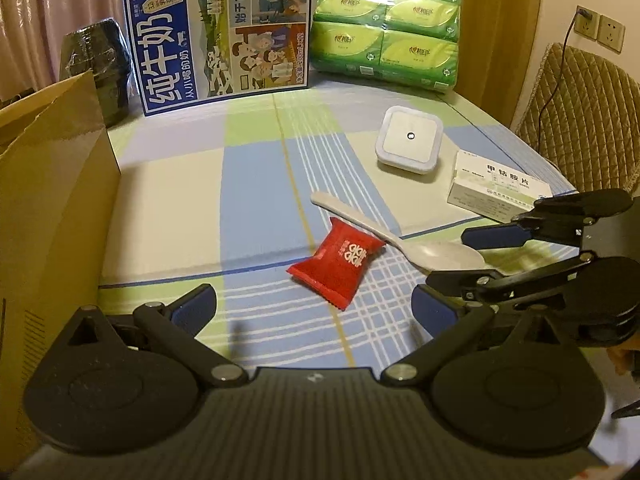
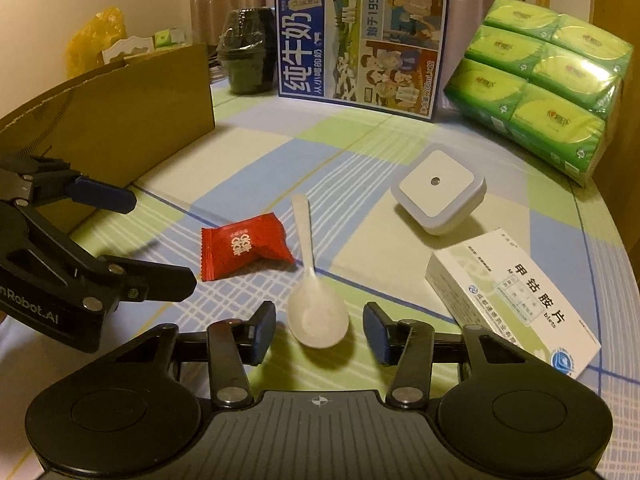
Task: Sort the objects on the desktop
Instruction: 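Grasp the red candy packet with the left gripper while the right grasps the white spoon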
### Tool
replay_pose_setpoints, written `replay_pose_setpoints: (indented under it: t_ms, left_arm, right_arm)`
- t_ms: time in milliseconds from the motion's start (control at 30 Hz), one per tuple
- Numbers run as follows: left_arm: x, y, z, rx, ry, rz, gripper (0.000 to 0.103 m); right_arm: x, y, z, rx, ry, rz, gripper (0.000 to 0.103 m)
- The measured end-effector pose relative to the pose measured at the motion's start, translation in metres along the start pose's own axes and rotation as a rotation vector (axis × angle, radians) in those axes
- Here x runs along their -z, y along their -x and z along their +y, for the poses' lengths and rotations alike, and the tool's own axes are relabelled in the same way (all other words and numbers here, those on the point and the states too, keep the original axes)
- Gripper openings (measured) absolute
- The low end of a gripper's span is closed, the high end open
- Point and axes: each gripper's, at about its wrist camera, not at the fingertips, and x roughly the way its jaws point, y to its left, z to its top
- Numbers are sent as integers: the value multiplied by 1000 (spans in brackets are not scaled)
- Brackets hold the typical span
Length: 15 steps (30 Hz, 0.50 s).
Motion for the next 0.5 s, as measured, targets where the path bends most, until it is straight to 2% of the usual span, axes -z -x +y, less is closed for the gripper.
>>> replay_pose_setpoints:
  t_ms: [100,267,500]
  left_arm:
    - [-1,-3,0,7,-2,1,102]
    - [-1,-9,1,-2,-13,1,102]
    - [-4,-17,-3,21,-42,-13,102]
  right_arm:
    - [0,-3,-2,5,-9,1,32]
    - [2,2,-4,14,-2,-2,29]
    - [7,12,-6,91,-14,11,28]
